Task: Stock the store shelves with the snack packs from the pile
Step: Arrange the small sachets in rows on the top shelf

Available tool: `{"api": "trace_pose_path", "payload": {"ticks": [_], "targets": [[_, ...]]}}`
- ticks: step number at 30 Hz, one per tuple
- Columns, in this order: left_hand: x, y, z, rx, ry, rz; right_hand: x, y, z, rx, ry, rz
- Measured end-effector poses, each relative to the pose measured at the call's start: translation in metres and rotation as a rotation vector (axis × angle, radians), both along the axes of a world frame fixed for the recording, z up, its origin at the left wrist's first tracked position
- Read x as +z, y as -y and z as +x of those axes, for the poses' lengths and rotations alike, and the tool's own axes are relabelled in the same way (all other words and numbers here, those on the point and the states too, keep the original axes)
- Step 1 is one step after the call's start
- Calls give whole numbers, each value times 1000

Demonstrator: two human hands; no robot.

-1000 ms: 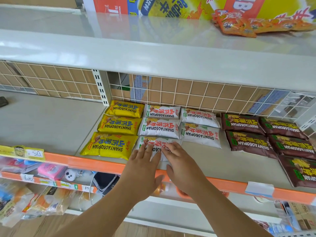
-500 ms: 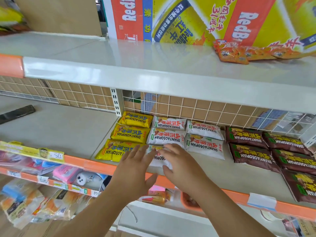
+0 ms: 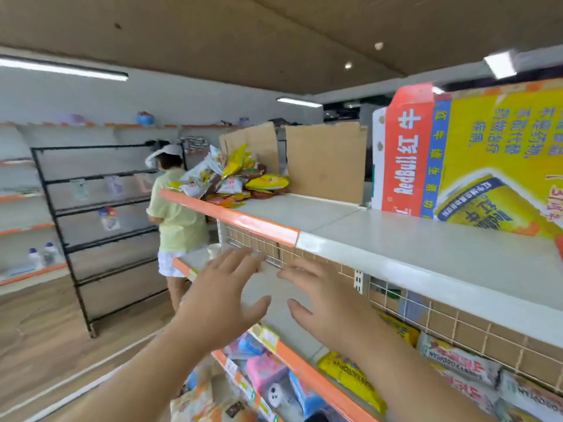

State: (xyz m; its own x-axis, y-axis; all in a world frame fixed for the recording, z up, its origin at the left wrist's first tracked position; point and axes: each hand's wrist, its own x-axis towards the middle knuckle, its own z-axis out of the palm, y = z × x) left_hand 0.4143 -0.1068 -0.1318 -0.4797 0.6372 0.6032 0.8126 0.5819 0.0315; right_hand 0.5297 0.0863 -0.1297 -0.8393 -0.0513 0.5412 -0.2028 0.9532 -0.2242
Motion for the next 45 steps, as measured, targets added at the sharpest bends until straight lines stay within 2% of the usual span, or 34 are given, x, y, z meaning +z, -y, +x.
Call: {"api": "trace_pose_path", "payload": {"ticks": [4,8,16,27,32,34,38,41,45], "targets": [[46,33,-12,52,11,78,54,15,-21,89,-114,3],[69,39,-28,74,58,143,91,9,-45,82,-155,-2],[70,8,-98,98,114,149,108,-17,-91,-65,-1,41],[81,-83,-277,-157,164,142,132,-54,-241,-316,252,146],[81,-120,-362,-243,209,134,147,-71,-313,-438,341,115],[81,-135,-389,-189,164,60,150,-79,-339,-473,387,88],[80,-159,-428,85,-47,-151,149,-97,-391,-529,406,34],[77,-171,-440,180,-61,-213,142,-105,-426,-545,400,-46],[68,-175,-446,170,-4,-190,127,-110,-459,-551,313,-135]]}}
